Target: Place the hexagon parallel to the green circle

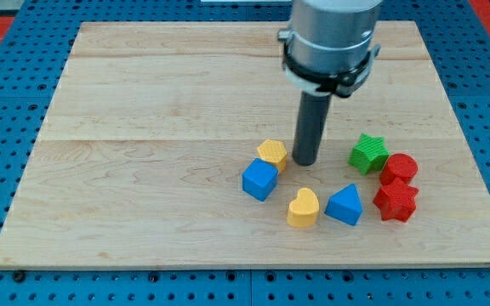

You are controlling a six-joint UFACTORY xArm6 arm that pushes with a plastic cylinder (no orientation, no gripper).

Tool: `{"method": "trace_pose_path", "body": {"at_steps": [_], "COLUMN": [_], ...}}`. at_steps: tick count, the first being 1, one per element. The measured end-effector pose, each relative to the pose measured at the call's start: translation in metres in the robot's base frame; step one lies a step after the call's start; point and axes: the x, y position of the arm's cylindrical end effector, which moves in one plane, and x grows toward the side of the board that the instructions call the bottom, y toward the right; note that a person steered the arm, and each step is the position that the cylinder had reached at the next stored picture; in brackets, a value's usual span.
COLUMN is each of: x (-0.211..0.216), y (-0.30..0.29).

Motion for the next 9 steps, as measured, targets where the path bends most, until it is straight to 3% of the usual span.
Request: {"method": "trace_pose_path", "body": {"at_steps": [2,3,4,5,6,8,9], "x": [-0.019,-0.082,-0.071,-0.006,-0.043,-0.141,-0.134], "y": [-0.115,-0.146,-0.151,-0.170,-0.208,-0.186,-0.174]}}
